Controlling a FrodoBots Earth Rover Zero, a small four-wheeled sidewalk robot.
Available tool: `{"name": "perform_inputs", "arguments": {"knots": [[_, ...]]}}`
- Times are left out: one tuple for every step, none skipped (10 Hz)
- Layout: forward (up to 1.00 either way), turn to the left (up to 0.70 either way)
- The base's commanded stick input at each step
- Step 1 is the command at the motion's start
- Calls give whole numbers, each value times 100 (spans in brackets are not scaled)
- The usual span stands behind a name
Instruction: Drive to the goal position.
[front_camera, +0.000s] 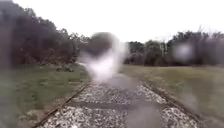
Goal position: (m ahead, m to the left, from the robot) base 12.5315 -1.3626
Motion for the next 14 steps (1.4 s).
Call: {"name": "perform_inputs", "arguments": {"knots": [[70, 0], [70, 0], [70, 0], [70, 0], [70, 0], [70, 0], [70, 0], [70, 0], [70, 0], [70, -13], [70, -29], [70, -29], [70, -19], [70, 0]]}}
